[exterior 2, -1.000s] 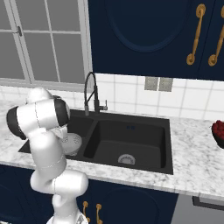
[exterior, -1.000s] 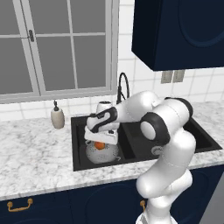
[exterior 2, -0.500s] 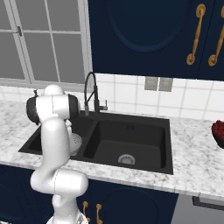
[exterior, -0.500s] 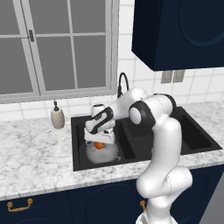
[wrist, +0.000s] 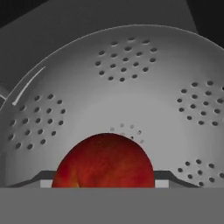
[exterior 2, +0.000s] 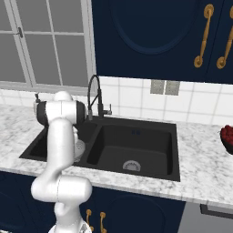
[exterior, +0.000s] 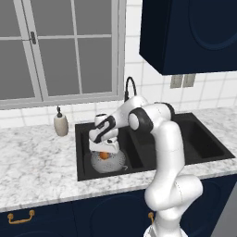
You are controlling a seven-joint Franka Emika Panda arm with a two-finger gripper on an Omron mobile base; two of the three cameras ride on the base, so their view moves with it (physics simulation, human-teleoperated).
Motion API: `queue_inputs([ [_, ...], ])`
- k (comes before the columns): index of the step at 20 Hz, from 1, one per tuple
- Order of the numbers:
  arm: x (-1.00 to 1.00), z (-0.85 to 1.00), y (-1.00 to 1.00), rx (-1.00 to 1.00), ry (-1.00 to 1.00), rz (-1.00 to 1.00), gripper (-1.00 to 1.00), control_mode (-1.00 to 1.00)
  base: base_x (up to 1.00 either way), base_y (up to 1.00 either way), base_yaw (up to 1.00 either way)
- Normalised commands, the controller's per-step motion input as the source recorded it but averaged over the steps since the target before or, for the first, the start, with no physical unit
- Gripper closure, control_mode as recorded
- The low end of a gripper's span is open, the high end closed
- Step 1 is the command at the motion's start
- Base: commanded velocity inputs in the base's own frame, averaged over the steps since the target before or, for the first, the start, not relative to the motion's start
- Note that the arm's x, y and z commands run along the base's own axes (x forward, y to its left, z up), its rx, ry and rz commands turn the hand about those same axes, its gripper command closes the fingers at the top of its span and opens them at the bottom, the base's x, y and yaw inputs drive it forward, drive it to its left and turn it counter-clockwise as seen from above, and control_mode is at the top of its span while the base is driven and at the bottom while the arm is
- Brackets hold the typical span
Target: Put the colander in the sink, put the apple in the colander, and turn on the sink faucet and pour water over the colander.
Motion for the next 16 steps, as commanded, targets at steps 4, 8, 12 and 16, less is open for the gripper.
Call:
queue_inputs([
  [4,0.00,-0.50,0.00,0.00,0.01,-0.05,1.00,-1.00,0.00,0.00,0.00],
  [8,0.00,-0.47,0.00,0.00,0.00,-0.05,1.00,-1.00,0.00,0.00,0.00],
  [12,-0.05,-0.31,-0.08,0.00,0.00,-0.03,1.00,-1.00,0.00,0.00,0.00],
  [16,-0.28,-0.10,-0.17,0.00,0.00,-0.04,1.00,-1.00,0.00,0.00,0.00],
])
